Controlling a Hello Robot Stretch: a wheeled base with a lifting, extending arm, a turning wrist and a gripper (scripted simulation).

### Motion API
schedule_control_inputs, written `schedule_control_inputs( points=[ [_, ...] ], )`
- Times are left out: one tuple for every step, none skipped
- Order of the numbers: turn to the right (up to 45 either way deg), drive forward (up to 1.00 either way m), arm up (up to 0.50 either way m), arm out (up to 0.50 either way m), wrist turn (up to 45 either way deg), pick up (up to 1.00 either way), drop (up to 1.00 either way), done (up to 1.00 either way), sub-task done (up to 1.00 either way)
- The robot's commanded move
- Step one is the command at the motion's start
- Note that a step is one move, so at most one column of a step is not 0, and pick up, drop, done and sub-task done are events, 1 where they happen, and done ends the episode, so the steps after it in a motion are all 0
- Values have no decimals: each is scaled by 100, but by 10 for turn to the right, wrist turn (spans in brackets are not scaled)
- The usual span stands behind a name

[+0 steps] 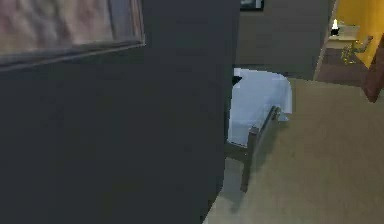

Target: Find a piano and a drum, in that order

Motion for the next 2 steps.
schedule_control_inputs(
  points=[
    [360,0,0,0,0,0,0,0,0],
    [0,100,0,0,0,0,0,0,0]
  ],
)
